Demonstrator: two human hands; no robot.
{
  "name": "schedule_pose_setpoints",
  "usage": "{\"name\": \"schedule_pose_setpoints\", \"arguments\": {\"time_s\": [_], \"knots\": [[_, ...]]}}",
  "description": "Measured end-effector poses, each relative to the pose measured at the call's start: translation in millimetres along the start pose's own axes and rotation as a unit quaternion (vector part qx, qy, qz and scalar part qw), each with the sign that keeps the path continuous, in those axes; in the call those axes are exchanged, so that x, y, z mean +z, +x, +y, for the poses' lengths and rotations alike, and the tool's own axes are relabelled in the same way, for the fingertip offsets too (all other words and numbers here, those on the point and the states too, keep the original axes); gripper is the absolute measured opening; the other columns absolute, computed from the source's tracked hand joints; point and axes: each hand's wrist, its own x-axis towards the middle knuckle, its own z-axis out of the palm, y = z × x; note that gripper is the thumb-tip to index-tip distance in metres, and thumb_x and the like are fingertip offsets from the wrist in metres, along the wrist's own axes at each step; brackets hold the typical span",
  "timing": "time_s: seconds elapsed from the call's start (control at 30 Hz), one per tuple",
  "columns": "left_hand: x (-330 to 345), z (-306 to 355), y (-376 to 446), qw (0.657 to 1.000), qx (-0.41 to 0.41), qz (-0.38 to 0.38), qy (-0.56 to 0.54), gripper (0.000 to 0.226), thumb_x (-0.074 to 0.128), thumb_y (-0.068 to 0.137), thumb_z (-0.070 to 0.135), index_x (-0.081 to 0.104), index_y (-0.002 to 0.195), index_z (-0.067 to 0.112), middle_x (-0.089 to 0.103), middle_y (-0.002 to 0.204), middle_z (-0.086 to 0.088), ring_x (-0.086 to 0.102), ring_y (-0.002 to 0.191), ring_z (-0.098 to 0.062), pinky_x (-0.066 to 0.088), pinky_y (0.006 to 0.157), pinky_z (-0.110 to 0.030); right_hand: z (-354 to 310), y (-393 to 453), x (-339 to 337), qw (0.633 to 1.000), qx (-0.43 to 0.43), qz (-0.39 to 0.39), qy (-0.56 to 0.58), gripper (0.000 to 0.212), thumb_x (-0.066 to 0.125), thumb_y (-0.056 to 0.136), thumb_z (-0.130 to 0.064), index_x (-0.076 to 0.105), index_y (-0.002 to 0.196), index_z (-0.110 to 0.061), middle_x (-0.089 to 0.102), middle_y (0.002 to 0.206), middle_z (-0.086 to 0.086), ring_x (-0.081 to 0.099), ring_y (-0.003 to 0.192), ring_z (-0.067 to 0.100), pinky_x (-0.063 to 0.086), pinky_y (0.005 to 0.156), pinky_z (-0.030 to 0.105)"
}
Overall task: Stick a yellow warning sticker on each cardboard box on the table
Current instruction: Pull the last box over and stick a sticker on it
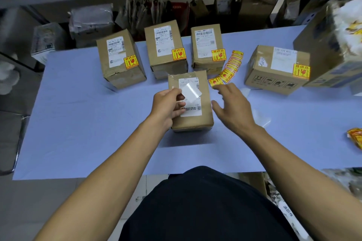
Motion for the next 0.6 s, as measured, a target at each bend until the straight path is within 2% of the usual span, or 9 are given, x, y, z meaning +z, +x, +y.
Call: {"name": "schedule_pose_setpoints", "arguments": {"time_s": [0.07, 0.17, 0.27, 0.4, 0.47, 0.5, 0.53, 0.57, 0.6], "knots": [[0, -1, -1, 1.000, -0.022, -0.004, -0.017, 0.010, 0.058, 0.093, 0.016, 0.064, 0.087, 0.011, 0.061, 0.072, -0.001, 0.058, 0.057, -0.014, 0.058, 0.059, -0.028, -20, 3, -5, 0.994, -0.096, 0.013, -0.040, 0.040, 0.067, 0.086, -0.008, 0.063, 0.126, -0.008, 0.061, 0.117, 0.016, 0.058, 0.105, 0.036, 0.052, 0.067, 0.040], [-1, -2, -4, 0.996, -0.067, -0.026, -0.060, 0.009, 0.059, 0.093, 0.016, 0.065, 0.095, 0.010, 0.061, 0.069, -0.001, 0.059, 0.057, -0.015, 0.058, 0.064, -0.031, -34, 4, -7, 0.979, -0.183, 0.039, -0.084, 0.030, 0.069, 0.075, 0.009, 0.070, 0.104, 0.000, 0.066, 0.103, 0.022, 0.061, 0.088, 0.042, 0.052, 0.060, 0.043], [-3, -2, -7, 0.985, -0.122, -0.061, -0.108, 0.009, 0.059, 0.092, 0.016, 0.064, 0.096, 0.010, 0.061, 0.067, -0.001, 0.061, 0.052, -0.014, 0.058, 0.059, -0.028, -35, 6, -5, 0.971, -0.212, 0.060, -0.097, 0.014, 0.070, 0.075, 0.010, 0.070, 0.087, 0.002, 0.067, 0.092, 0.022, 0.061, 0.078, 0.040, 0.048, 0.058, 0.040], [-7, -3, -7, 0.969, -0.171, -0.084, -0.160, 0.008, 0.059, 0.093, 0.014, 0.063, 0.093, 0.007, 0.060, 0.074, -0.003, 0.059, 0.057, -0.013, 0.058, 0.057, -0.028, -31, 8, 0, 0.973, -0.209, 0.068, -0.071, 0.003, 0.067, 0.084, 0.002, 0.067, 0.084, -0.002, 0.067, 0.084, 0.017, 0.058, 0.076, 0.037, 0.045, 0.062, 0.041], [-10, -1, -5, 0.957, -0.173, -0.078, -0.218, 0.008, 0.059, 0.093, 0.009, 0.061, 0.086, 0.005, 0.059, 0.077, -0.006, 0.057, 0.065, -0.014, 0.057, 0.062, -0.030, -30, 8, 4, 0.990, -0.130, 0.047, 0.014, 0.004, 0.065, 0.088, -0.005, 0.066, 0.085, -0.008, 0.068, 0.084, 0.008, 0.059, 0.080, 0.030, 0.046, 0.069, 0.040], [-11, 0, -3, 0.955, -0.160, -0.065, -0.243, 0.009, 0.059, 0.092, 0.009, 0.061, 0.084, 0.006, 0.058, 0.077, -0.007, 0.057, 0.067, -0.015, 0.056, 0.064, -0.030, -29, 9, 6, 0.995, -0.050, 0.030, 0.085, 0.006, 0.066, 0.088, -0.007, 0.065, 0.084, -0.012, 0.067, 0.082, 0.003, 0.059, 0.080, 0.025, 0.046, 0.071, 0.037], [-13, 0, -2, 0.960, -0.128, -0.044, -0.246, 0.009, 0.059, 0.093, 0.011, 0.061, 0.084, 0.008, 0.059, 0.076, -0.006, 0.057, 0.067, -0.016, 0.055, 0.064, -0.030, -28, 10, 5, 0.983, 0.051, 0.001, 0.178, 0.009, 0.067, 0.089, -0.009, 0.063, 0.082, -0.014, 0.065, 0.079, 0.000, 0.058, 0.077, 0.020, 0.046, 0.071, 0.034], [-15, -2, 1, 0.976, -0.074, -0.021, -0.203, 0.008, 0.059, 0.093, 0.013, 0.061, 0.085, 0.010, 0.060, 0.075, -0.004, 0.057, 0.067, -0.016, 0.053, 0.064, -0.029, -27, 11, 3, 0.947, 0.150, -0.032, 0.284, 0.014, 0.067, 0.089, -0.009, 0.061, 0.080, -0.016, 0.063, 0.076, -0.001, 0.056, 0.073, 0.016, 0.045, 0.070, 0.032], [-16, -3, 4, 0.995, -0.005, -0.005, -0.104, 0.008, 0.060, 0.093, 0.014, 0.063, 0.086, 0.013, 0.062, 0.076, -0.002, 0.057, 0.066, -0.015, 0.052, 0.062, -0.027, -25, 11, 1, 0.895, 0.232, -0.068, 0.374, 0.016, 0.067, 0.091, -0.009, 0.059, 0.079, -0.016, 0.063, 0.075, -0.001, 0.055, 0.070, 0.014, 0.046, 0.070, 0.032]]}}
